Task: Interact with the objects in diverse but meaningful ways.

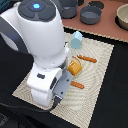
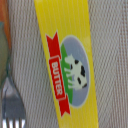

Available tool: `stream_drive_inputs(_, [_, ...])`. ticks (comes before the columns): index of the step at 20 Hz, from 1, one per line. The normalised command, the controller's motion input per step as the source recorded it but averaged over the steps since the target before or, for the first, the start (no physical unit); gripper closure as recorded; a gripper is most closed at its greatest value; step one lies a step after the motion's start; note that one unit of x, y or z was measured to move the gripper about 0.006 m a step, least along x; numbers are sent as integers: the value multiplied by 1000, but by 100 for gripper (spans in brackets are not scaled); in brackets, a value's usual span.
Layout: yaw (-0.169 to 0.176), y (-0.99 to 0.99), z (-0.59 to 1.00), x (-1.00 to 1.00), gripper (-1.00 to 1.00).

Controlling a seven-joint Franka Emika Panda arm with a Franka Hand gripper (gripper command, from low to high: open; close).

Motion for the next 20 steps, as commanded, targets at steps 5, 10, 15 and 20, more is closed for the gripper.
stream_drive_inputs(5, [69,-191,-194,319,100])
stream_drive_inputs(10, [57,-286,-23,267,100])
stream_drive_inputs(15, [65,-278,0,327,100])
stream_drive_inputs(20, [74,-217,314,389,100])
